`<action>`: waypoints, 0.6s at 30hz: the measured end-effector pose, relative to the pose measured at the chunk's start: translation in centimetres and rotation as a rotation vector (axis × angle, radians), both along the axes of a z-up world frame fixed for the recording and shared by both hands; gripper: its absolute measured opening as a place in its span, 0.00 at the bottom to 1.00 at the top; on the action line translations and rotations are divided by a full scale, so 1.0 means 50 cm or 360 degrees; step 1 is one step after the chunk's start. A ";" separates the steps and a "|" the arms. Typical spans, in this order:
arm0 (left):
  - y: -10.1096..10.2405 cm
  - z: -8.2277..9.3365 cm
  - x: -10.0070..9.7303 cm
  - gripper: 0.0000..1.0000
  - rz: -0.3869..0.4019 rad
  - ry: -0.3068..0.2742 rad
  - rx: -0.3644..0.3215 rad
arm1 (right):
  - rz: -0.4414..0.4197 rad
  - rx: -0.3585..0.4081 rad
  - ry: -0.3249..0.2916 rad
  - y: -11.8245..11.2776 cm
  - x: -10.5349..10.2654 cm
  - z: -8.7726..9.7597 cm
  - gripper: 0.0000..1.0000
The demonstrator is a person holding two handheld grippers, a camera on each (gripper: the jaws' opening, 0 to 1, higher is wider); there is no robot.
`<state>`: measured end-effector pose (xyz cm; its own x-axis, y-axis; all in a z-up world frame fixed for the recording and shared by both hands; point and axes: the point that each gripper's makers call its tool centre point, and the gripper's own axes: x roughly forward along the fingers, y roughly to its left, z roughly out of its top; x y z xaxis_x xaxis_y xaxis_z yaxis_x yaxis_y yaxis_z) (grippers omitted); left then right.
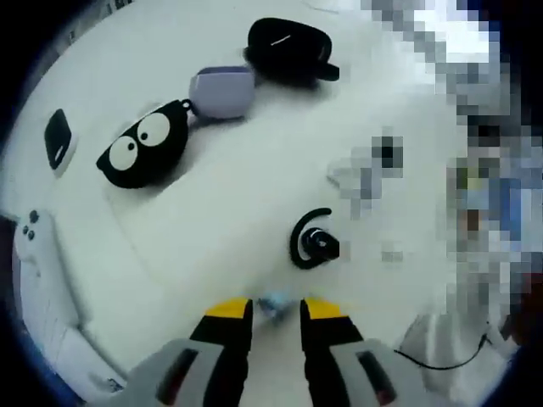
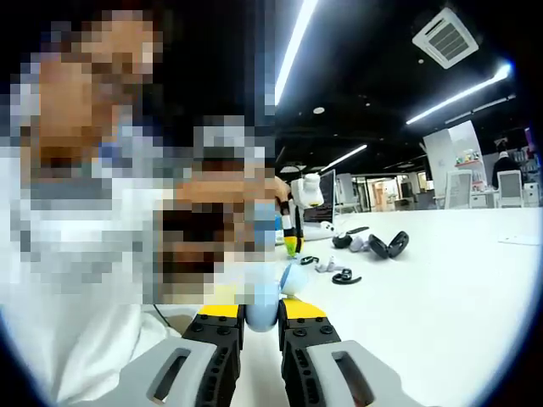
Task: Pick up the earbuds from the table and place the earbuds into the earbud case
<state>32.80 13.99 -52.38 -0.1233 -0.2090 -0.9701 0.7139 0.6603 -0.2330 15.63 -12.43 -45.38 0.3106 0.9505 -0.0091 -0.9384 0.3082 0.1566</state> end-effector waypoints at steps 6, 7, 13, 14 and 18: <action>0.001 -0.003 0.011 0.21 0.0017 0.0019 0.0028 | 0.0003 -0.0004 -0.0003 0.000 -0.002 -0.001 0.15; 0.000 -0.005 0.006 0.20 0.0019 0.0017 0.0041 | 0.0002 -0.0004 -0.0003 0.001 -0.003 -0.001 0.15; 0.007 -0.007 0.013 0.15 -0.0012 -0.0028 0.0117 | 0.0011 -0.0003 0.0001 0.001 -0.007 0.000 0.15; 0.007 -0.007 0.013 0.15 -0.0007 -0.0030 0.0124 | 0.0011 -0.0006 -0.0001 0.000 -0.007 -0.001 0.15; 0.006 -0.008 0.009 0.15 -0.0023 -0.0059 0.0159 | 0.0013 -0.0015 -0.0004 0.000 -0.007 -0.003 0.15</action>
